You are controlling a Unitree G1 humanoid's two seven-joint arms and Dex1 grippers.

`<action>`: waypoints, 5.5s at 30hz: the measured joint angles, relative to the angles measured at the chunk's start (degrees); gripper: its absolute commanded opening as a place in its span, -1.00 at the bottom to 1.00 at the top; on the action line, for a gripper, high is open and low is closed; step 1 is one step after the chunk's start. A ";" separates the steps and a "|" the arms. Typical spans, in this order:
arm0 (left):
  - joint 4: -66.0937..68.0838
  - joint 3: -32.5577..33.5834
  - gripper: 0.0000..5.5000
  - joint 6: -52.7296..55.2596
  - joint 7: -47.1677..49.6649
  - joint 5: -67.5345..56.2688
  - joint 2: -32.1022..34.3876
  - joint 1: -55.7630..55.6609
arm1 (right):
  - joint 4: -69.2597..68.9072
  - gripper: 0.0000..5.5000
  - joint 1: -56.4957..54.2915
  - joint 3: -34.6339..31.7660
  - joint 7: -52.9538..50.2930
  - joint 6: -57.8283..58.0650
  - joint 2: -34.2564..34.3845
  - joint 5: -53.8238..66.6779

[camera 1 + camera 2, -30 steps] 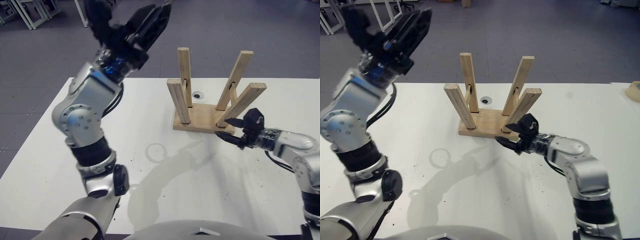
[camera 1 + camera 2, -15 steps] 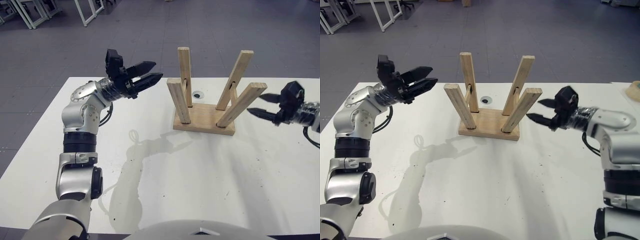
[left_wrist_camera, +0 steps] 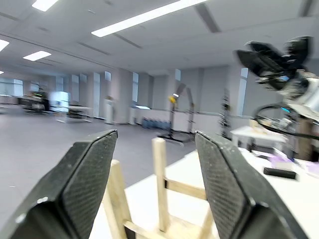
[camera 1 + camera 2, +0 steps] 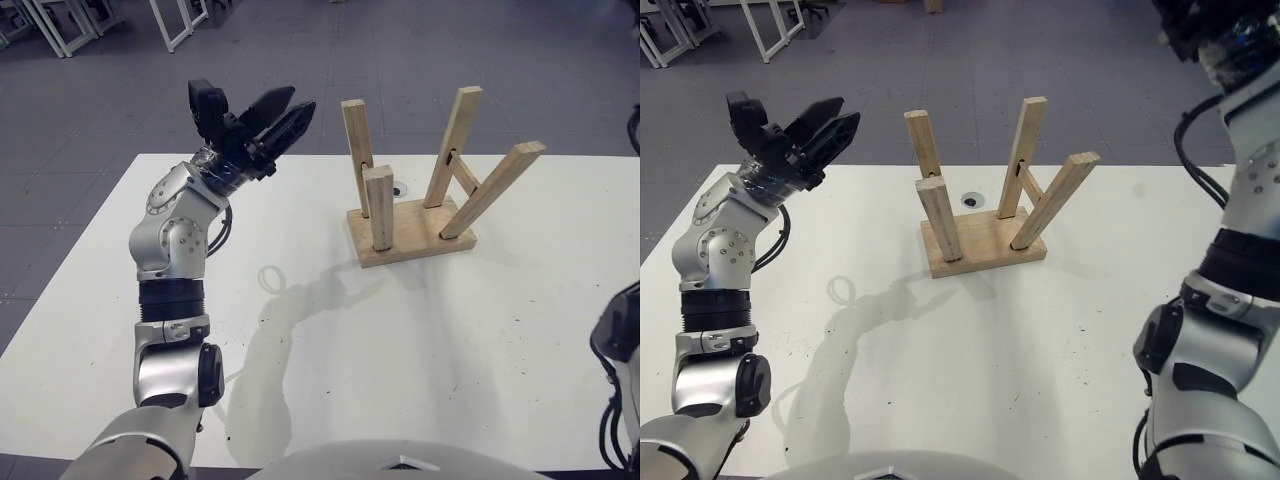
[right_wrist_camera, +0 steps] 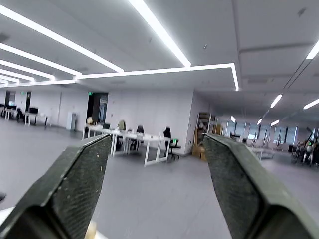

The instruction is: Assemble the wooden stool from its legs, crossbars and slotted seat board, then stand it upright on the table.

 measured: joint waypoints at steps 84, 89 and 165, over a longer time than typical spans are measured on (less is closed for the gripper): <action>-10.70 -9.89 -0.56 5.97 -36.57 -0.27 22.68 15.82 | -8.48 0.23 31.76 7.99 49.40 19.39 -18.34 14.74; -7.96 -10.86 -0.56 4.09 -38.81 -0.28 23.77 14.45 | -5.99 0.23 28.28 19.08 54.03 13.14 -17.50 6.45; -27.80 -6.85 0.03 2.21 -28.81 6.07 27.99 45.36 | -8.59 -0.07 42.50 25.20 48.41 5.75 -16.59 -10.93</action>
